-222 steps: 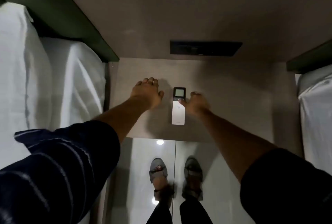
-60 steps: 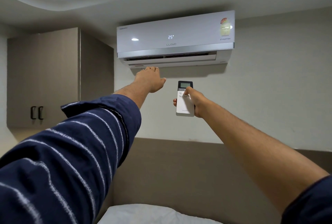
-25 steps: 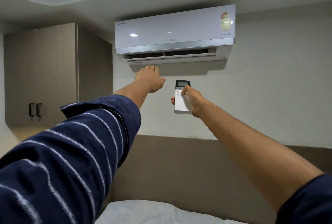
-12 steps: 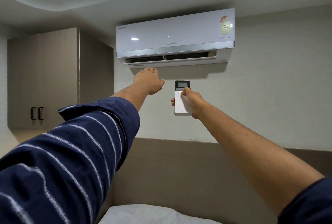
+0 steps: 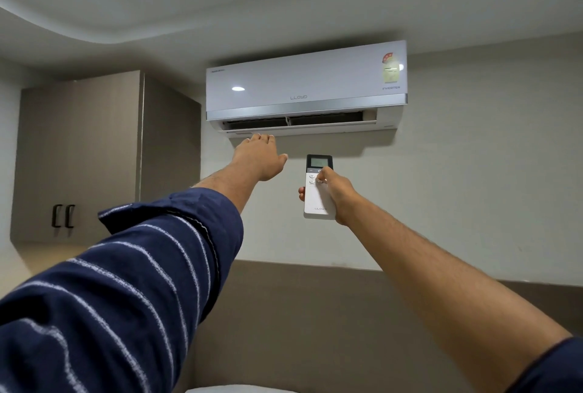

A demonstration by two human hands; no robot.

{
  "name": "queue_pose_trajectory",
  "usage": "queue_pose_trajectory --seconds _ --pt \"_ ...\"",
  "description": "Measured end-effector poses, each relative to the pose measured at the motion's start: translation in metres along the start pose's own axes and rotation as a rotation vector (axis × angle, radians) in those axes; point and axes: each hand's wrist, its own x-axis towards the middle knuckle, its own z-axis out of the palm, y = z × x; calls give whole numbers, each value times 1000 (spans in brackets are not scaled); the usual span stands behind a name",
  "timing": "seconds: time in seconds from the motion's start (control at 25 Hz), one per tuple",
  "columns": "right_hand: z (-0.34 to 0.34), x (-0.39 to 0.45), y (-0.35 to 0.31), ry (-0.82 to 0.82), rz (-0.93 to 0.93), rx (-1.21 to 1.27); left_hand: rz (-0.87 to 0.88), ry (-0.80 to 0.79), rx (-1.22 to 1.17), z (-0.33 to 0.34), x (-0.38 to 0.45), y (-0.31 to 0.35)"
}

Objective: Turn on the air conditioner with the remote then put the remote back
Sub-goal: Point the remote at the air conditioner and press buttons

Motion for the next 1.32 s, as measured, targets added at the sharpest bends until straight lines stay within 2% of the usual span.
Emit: queue_pose_trajectory --seconds 1.32 --pt "0 -21 -12 15 18 -7 0 -17 14 -20 -16 8"
